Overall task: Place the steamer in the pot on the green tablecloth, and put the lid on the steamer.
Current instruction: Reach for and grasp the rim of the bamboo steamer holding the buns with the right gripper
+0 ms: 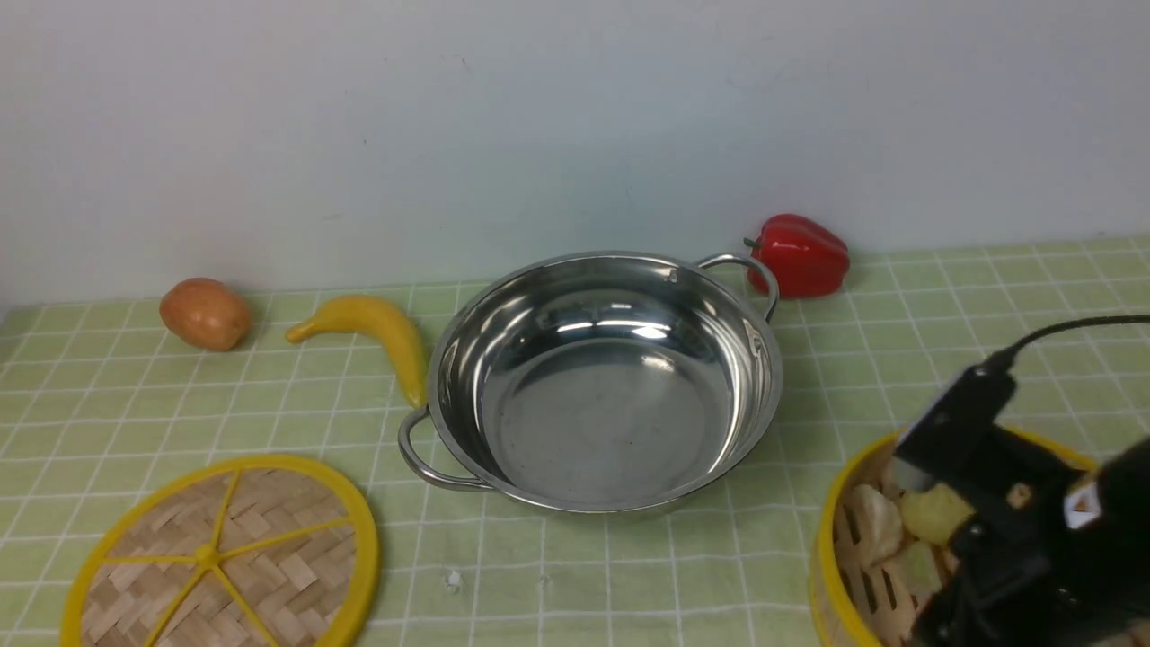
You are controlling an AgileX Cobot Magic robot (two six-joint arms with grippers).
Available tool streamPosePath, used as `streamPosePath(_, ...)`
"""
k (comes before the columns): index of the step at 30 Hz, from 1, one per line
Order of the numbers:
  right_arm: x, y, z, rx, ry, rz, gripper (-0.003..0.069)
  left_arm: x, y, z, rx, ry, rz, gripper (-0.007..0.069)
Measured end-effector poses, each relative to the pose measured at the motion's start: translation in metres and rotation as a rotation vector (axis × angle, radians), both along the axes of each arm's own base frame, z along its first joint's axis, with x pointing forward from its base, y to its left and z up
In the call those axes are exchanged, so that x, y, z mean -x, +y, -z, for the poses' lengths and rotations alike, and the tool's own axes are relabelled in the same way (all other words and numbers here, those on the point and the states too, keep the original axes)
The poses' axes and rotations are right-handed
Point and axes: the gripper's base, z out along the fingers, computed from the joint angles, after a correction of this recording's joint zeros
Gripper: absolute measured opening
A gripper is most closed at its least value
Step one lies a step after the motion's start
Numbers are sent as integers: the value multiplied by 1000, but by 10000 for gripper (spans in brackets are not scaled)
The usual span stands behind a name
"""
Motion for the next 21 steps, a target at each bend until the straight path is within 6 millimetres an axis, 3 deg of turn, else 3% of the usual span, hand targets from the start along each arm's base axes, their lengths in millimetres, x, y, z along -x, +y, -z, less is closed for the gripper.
streamPosePath(3,-16,21,5,18,17,-9,383,0,0,0,0,0,0,243)
streamPosePath(7,-30,28,16,58,39,3,383,0,0,0,0,0,0,243)
streamPosePath(17,-42,30,51,164,115,-1,384,0,0,0,0,0,0,243)
streamPosePath(21,-44,31,57,174,134,7,337,0,0,0,0,0,0,243)
